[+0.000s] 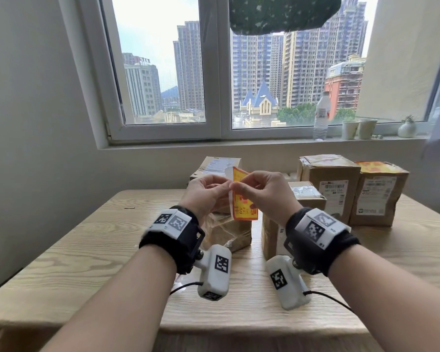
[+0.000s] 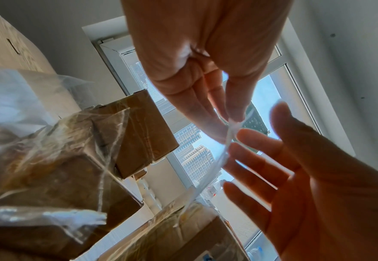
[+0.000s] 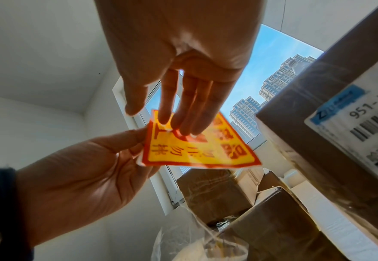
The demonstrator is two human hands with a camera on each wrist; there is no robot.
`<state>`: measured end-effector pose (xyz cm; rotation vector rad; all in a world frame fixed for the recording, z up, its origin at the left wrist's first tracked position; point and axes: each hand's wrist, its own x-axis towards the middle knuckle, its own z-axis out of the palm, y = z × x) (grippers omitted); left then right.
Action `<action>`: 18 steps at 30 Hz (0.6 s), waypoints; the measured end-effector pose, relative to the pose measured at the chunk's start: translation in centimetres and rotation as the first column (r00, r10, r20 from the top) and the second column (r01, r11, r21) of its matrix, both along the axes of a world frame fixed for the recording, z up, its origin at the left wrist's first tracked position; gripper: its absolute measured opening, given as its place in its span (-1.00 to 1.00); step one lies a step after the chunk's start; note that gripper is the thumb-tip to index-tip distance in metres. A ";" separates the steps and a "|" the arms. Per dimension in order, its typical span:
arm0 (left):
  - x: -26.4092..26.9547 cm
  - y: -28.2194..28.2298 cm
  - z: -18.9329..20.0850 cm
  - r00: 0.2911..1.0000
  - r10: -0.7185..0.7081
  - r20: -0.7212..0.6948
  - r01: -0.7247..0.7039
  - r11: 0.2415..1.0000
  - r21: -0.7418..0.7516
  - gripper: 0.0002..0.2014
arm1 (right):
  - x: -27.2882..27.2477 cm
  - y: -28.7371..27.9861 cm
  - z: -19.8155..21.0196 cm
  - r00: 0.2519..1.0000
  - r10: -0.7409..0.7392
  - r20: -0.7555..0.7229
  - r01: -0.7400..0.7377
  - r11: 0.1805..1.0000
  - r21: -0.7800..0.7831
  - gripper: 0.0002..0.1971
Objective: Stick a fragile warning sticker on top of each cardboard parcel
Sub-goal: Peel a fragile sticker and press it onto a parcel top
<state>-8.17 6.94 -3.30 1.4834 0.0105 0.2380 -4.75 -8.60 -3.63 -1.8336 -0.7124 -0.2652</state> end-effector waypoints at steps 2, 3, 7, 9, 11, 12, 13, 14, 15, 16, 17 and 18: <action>-0.1 -0.1 0.2 1.000 0.001 0.005 -0.001 1.000 -0.026 -0.95 | 0.0 0.1 0.0 1.000 -0.012 0.005 0.012 1.000 -0.027 -0.82; -0.1 -0.2 0.2 1.000 0.000 0.005 0.001 1.000 -0.027 -0.96 | 0.1 0.1 0.0 1.000 -0.024 -0.002 0.024 0.999 -0.024 -0.80; -0.1 -0.2 0.1 0.998 0.046 0.031 -0.045 0.998 -0.033 -0.88 | 0.1 0.2 0.1 0.998 -0.047 -0.037 0.048 0.998 0.029 -0.84; 0.0 -0.1 0.0 0.995 0.088 0.042 -0.086 0.995 -0.045 -0.81 | 0.1 0.2 0.1 0.998 -0.054 -0.038 0.055 0.998 0.034 -0.86; -0.1 -0.2 0.0 0.995 0.090 0.044 -0.087 0.995 -0.051 -0.82 | 0.1 0.3 0.1 0.998 -0.064 -0.027 0.065 0.998 0.013 -0.85; -0.2 -0.2 0.1 0.996 0.069 0.049 -0.067 0.997 -0.045 -0.85 | 0.1 0.3 0.1 0.997 -0.068 -0.021 0.068 0.998 0.005 -0.83; -0.2 -0.3 0.1 0.997 0.055 0.055 -0.053 0.998 -0.028 -0.86 | 0.1 0.3 0.1 0.997 -0.071 -0.017 0.071 0.997 -0.001 -0.83; -0.3 -0.5 0.2 0.997 0.053 0.063 -0.053 0.999 -0.010 -0.85 | 0.0 0.4 0.2 0.997 -0.073 -0.014 0.073 0.997 -0.004 -0.83; -0.3 -0.6 0.3 0.995 0.066 0.069 -0.066 0.998 0.000 -0.86 | 0.0 0.4 0.2 0.997 -0.074 -0.013 0.074 0.997 -0.003 -0.83; -0.4 -0.7 0.3 0.993 0.088 0.076 -0.088 0.996 0.000 -0.89 | -0.1 0.3 0.3 0.997 -0.077 -0.013 0.077 0.997 0.006 -0.82; -0.5 -0.7 0.4 0.990 0.112 0.081 -0.112 0.994 -0.010 -0.93 | -0.1 0.3 0.4 0.996 -0.084 -0.014 0.084 0.996 0.019 -0.82; -0.5 -0.5 0.6 0.986 0.140 0.088 -0.139 0.990 -0.018 -0.94 | -0.1 0.2 0.6 0.995 -0.099 -0.013 0.099 0.995 0.028 -0.81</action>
